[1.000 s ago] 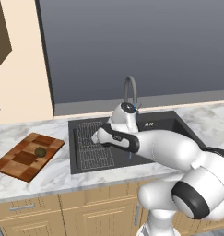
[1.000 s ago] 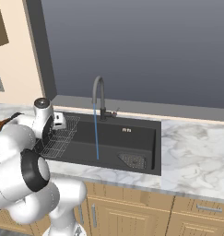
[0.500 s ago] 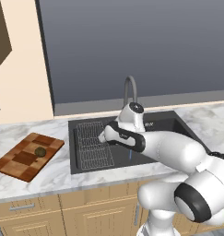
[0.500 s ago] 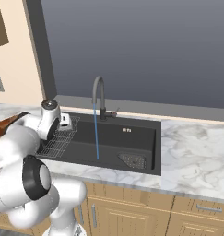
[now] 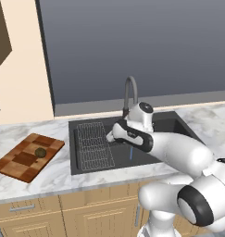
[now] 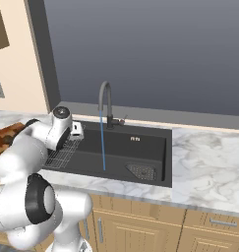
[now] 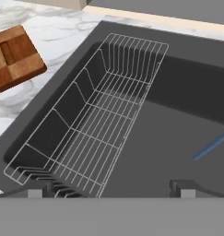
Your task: Pick the kiwi from the sink and place it on the cutting board to airdry. Then turn off the sink faucet.
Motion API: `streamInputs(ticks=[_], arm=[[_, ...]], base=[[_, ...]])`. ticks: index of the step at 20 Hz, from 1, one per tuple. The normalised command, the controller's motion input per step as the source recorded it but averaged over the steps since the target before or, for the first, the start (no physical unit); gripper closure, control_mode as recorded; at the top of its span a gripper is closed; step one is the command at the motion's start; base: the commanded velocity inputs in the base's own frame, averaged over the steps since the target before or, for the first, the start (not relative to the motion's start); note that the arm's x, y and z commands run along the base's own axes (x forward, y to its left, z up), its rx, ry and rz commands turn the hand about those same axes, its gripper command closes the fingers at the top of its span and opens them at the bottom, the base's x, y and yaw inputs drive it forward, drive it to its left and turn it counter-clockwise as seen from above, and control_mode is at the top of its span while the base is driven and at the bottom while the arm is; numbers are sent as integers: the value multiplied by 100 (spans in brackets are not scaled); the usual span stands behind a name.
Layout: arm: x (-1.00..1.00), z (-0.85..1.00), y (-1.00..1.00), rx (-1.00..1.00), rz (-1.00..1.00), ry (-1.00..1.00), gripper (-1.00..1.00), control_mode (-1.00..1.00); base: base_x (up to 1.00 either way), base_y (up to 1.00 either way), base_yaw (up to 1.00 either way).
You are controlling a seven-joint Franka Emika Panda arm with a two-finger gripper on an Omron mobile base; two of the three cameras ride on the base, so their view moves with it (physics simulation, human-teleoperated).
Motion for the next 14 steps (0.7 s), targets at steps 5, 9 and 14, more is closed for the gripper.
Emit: streamInputs(ticks=[5, 9, 14], arm=[[0, 6, -27, 0, -1, 0, -100, -100], [0, 0, -33, 0, -1, 0, -100, -100], [0, 0, -31, 0, 0, 0, -100, -100]], base=[[0, 0, 0], [0, 0, 0], [0, 0, 0]])
